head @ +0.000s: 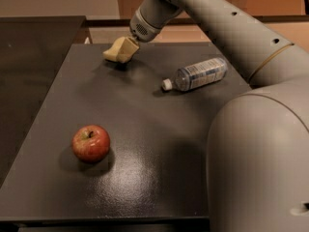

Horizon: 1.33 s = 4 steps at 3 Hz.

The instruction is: Move sponge near blue plastic bottle

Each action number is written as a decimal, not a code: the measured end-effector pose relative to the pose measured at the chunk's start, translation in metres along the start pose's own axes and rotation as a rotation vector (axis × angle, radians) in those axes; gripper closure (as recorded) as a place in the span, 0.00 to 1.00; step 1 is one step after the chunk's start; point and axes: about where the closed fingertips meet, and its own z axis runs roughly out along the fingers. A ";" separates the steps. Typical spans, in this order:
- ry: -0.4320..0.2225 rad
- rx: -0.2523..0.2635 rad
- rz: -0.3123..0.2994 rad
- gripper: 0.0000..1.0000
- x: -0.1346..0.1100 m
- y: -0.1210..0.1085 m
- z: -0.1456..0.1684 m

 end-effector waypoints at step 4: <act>0.196 -0.043 0.058 0.82 0.087 0.015 -0.072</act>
Offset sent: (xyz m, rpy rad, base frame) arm -0.0603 -0.0818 0.0212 -0.1533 0.0696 0.0308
